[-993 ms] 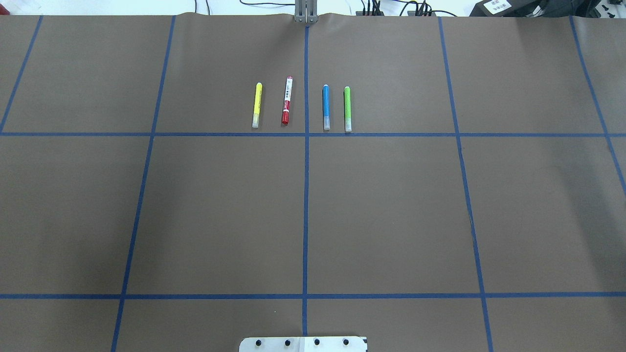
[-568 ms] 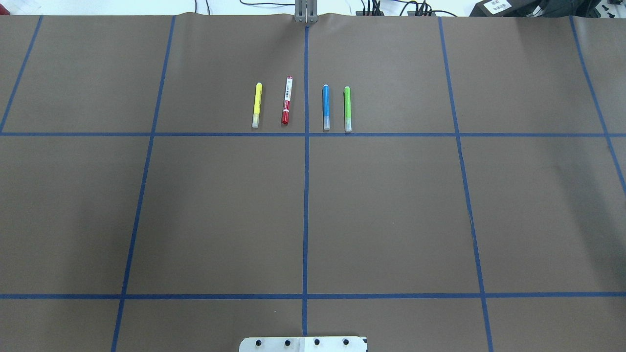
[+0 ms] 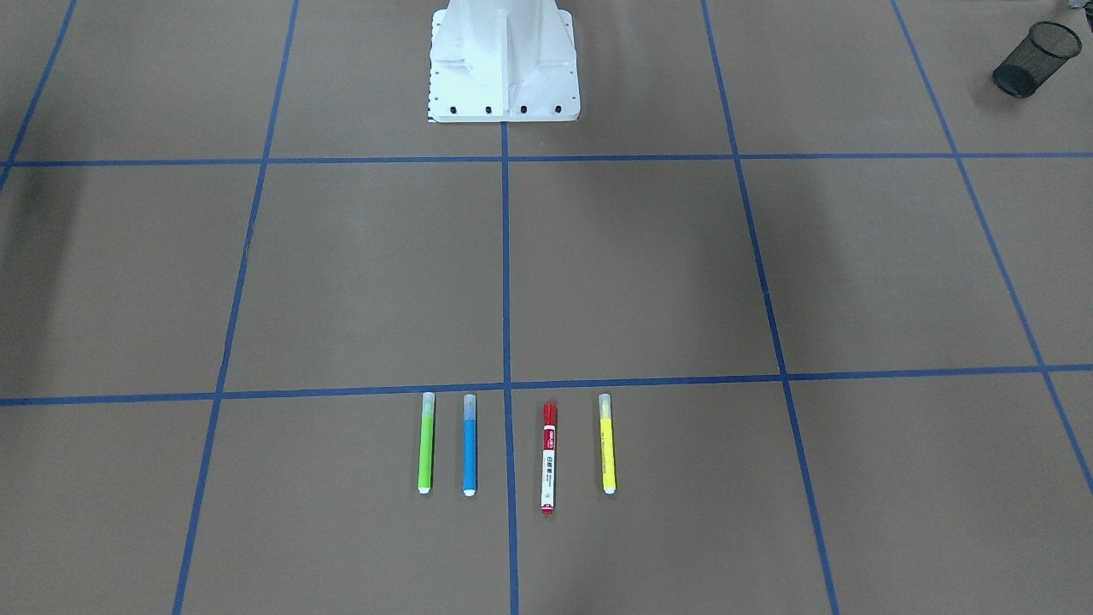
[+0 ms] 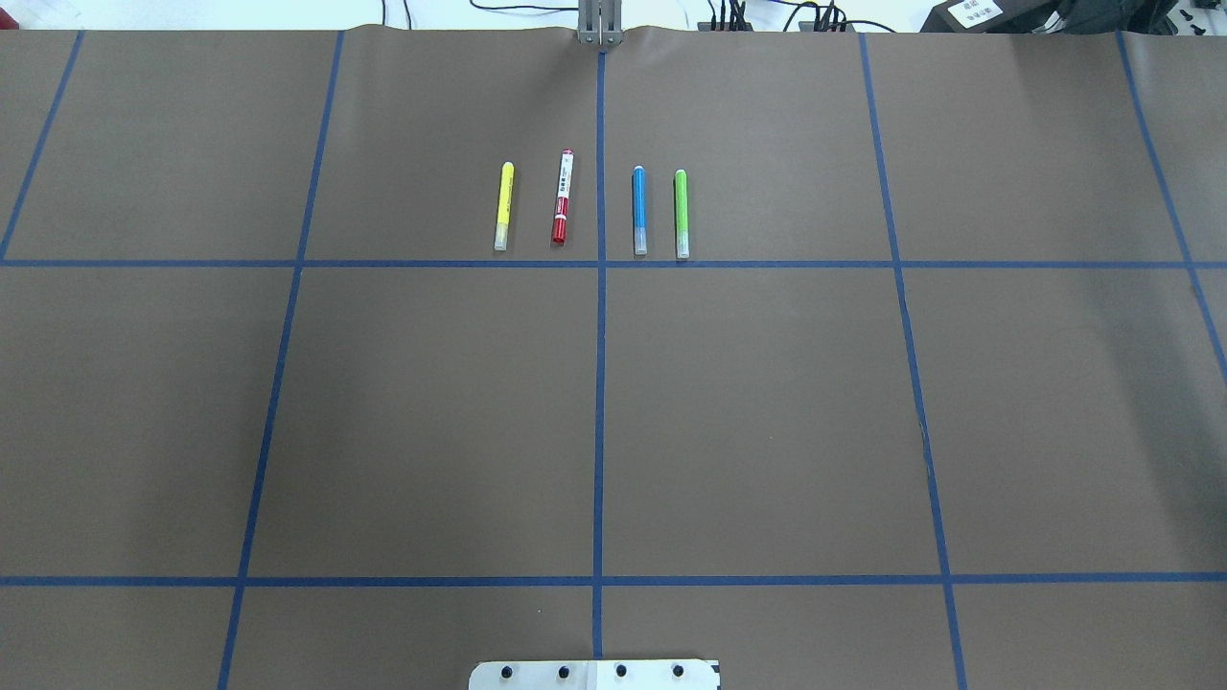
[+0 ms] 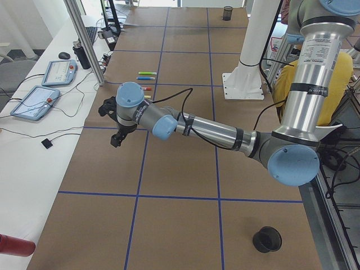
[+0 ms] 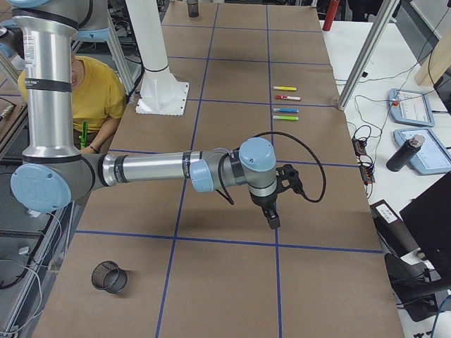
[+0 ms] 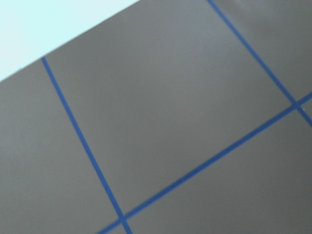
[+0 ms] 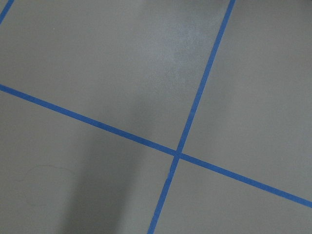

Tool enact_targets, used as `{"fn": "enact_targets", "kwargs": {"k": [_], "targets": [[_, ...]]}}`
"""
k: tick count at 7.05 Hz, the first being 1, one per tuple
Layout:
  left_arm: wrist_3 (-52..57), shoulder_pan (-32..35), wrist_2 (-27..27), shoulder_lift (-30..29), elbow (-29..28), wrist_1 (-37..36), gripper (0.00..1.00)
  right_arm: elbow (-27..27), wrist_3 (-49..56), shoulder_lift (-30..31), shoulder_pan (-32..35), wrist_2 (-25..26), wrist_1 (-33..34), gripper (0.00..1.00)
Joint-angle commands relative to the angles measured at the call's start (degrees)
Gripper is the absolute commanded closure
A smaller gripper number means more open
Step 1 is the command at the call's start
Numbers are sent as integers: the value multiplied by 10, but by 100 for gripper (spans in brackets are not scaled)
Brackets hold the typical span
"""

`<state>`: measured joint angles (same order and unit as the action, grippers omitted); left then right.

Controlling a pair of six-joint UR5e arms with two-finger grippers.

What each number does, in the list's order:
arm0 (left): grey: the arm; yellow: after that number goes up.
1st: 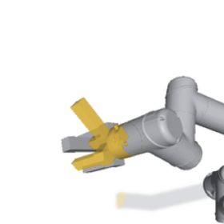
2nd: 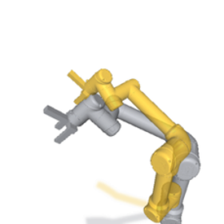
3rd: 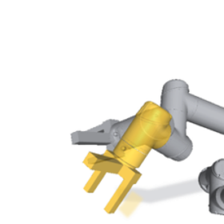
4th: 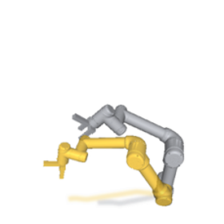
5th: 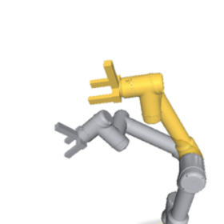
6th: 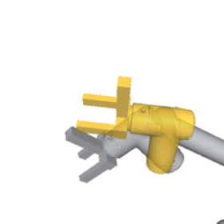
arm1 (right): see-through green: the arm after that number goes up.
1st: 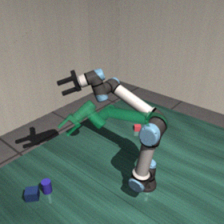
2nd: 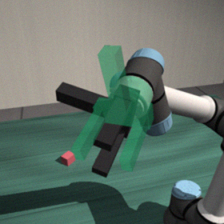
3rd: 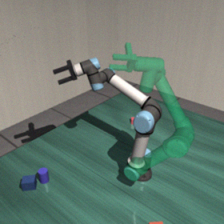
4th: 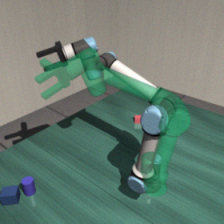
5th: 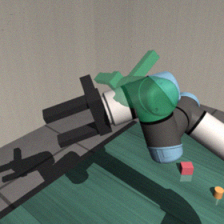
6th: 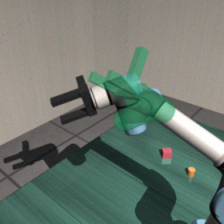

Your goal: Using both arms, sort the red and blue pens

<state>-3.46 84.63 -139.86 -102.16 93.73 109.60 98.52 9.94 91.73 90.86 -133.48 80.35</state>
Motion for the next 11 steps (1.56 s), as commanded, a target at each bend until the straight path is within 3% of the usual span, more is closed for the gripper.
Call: {"fn": "enact_targets", "kwargs": {"k": [1,3,4,6,9,11], "targets": [[-73,-60,-2,-15,-3,82,0,-1,-25,-6,-3,-17,-18,0],[-169,-134,-1,-41,0,108,0,4,-87,-6,-21,-31,-20,0],[-216,-167,28,-50,19,107,0,6,-98,-7,-28,-39,-20,0],[-387,-286,176,-93,46,96,0,6,-103,-7,-29,-41,-20,0],[-424,-378,258,-161,18,10,0,4,-103,-5,-29,-42,-20,0],[-467,-414,272,-228,-63,5,0,4,-103,-5,-29,-42,-20,0]]}}
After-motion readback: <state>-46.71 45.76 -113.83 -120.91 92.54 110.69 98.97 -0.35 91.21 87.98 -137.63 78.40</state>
